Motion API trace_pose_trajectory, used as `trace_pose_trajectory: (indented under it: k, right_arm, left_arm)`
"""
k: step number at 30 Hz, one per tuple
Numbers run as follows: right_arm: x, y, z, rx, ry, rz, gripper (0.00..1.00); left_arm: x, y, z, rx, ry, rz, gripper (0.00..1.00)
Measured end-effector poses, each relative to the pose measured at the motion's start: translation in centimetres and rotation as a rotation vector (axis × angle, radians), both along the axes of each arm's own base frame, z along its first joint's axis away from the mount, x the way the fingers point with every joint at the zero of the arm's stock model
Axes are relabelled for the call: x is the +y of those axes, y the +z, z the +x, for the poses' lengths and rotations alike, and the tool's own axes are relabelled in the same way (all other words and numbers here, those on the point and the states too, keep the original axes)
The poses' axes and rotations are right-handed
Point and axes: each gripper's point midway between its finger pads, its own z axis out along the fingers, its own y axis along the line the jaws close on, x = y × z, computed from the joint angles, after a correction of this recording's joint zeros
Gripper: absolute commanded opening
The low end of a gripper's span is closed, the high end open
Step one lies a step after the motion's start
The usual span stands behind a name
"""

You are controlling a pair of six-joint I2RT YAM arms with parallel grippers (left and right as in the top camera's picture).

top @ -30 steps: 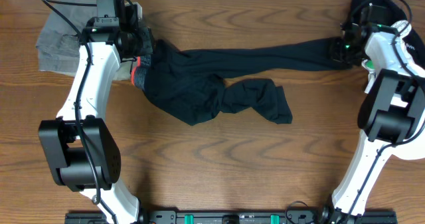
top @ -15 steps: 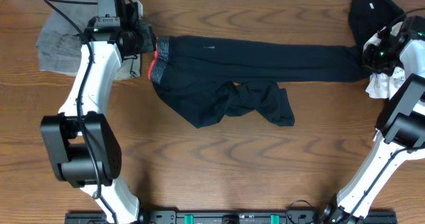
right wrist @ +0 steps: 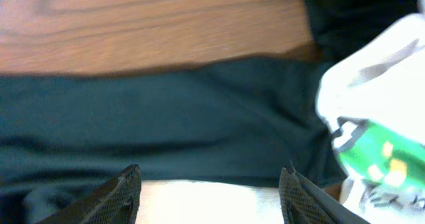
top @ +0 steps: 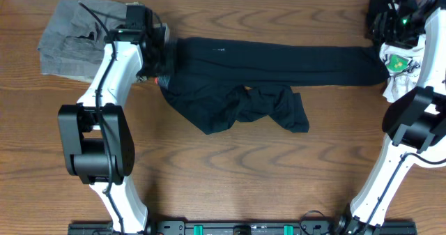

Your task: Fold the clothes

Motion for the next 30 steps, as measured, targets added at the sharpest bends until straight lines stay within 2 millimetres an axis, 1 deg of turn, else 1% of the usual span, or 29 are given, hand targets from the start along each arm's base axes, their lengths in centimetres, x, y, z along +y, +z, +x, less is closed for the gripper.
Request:
trace_pose_trajectory:
  k: [2, 4, 7, 10, 11, 13, 15, 16, 19, 20, 22, 24, 26, 28, 30]
  right_arm:
    - [1.0, 1.3, 0.0, -0.014, 0.028, 0.000, 0.64]
    - [2.1, 2.2, -0.1, -0.021, 0.053, 0.002, 0.63]
    - [4.0, 3.1, -0.8, -0.007, 0.096, 0.022, 0.59]
    - [5.9, 2.9, -2.7, 0.066, 0.142, 0.063, 0.55]
    - [6.4, 2.9, -3.2, 0.085, 0.157, 0.074, 0.56]
    - [7.5, 2.6, -3.4, 0.099, 0.181, 0.087, 0.56]
    - [9.1, 2.0, -3.7, 0.127, 0.216, 0.099, 0.55]
    - [10.2, 1.5, -3.9, 0.146, 0.237, 0.105, 0.54]
    - [14.3, 0.1, -4.8, 0.208, 0.324, 0.114, 0.50]
    - [15.9, -0.3, -5.2, 0.227, 0.358, 0.113, 0.49]
    - [18.6, -0.7, -5.9, 0.250, 0.413, 0.099, 0.48]
    - [21.2, -1.0, -6.6, 0.272, 0.462, 0.063, 0.48]
    - [22.5, -1.1, -7.6, 0.295, 0.487, 0.017, 0.49]
    - [23.2, -0.7, -9.1, 0.317, 0.498, -0.035, 0.52]
    - [23.3, 0.7, -11.1, 0.327, 0.494, -0.099, 0.54]
  left_arm:
    - [0.9, -0.1, -2.3, 0.095, 0.029, 0.011, 0.53]
    - [1.9, 0.4, -4.1, 0.154, 0.053, 0.025, 0.54]
    - [3.1, 1.9, -5.5, 0.176, 0.084, 0.053, 0.54]
    - [3.6, 3.2, -6.0, 0.157, 0.099, 0.076, 0.55]
    - [3.7, 3.7, -6.0, 0.144, 0.100, 0.080, 0.54]
    - [3.8, 4.2, -5.8, 0.125, 0.104, 0.085, 0.54]
    - [3.8, 4.3, -5.7, 0.113, 0.106, 0.086, 0.54]
    - [3.8, 4.3, -5.7, 0.113, 0.106, 0.089, 0.54]
    - [3.9, 4.3, -5.7, 0.113, 0.107, 0.094, 0.54]
    - [4.0, 4.3, -5.7, 0.115, 0.108, 0.096, 0.54]
    - [4.0, 4.3, -6.0, 0.125, 0.107, 0.097, 0.54]
    - [4.0, 4.2, -6.7, 0.153, 0.106, 0.101, 0.54]
    - [4.0, 4.2, -7.5, 0.189, 0.104, 0.105, 0.53]
    - [4.1, 4.2, -8.4, 0.222, 0.103, 0.112, 0.53]
    - [4.2, 4.5, -9.0, 0.237, 0.104, 0.120, 0.53]
